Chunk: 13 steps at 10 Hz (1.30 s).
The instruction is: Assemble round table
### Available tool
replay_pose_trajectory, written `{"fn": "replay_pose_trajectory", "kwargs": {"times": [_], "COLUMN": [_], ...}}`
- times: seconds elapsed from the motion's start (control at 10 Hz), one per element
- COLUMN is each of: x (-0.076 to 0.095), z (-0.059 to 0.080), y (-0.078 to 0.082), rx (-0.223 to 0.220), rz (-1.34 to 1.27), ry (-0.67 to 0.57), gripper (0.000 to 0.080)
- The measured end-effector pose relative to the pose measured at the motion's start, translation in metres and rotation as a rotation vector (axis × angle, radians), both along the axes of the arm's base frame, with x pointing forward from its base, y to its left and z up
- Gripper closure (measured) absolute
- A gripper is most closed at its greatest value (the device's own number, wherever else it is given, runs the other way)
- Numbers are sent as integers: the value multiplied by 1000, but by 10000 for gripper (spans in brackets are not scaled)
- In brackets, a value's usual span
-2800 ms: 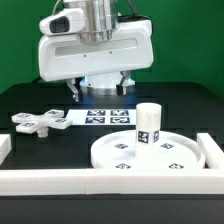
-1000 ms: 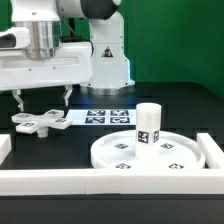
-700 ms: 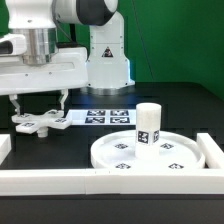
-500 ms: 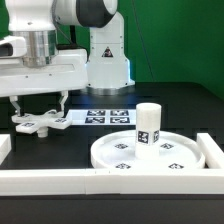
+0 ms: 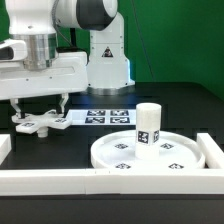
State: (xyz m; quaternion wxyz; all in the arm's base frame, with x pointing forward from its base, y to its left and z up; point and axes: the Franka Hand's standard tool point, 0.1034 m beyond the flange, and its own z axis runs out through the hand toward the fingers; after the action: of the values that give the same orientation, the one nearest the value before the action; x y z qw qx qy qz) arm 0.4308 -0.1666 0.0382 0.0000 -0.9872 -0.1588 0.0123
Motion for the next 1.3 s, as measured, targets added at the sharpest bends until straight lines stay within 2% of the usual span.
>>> {"fn": "replay_pose_trajectory", "kwargs": {"times": [0.4, 0.7, 1.1, 1.2, 1.3], "x": [-1, -4, -3, -3, -3], "z": [-5, -12, -13, -13, -12], "y": [2, -2, 0, 0, 0], "rx": [0, -1, 0, 0, 0], "rz": [6, 3, 5, 7, 7], "ry": [9, 20, 22, 22, 21], "gripper": [150, 150, 150, 279, 355]}}
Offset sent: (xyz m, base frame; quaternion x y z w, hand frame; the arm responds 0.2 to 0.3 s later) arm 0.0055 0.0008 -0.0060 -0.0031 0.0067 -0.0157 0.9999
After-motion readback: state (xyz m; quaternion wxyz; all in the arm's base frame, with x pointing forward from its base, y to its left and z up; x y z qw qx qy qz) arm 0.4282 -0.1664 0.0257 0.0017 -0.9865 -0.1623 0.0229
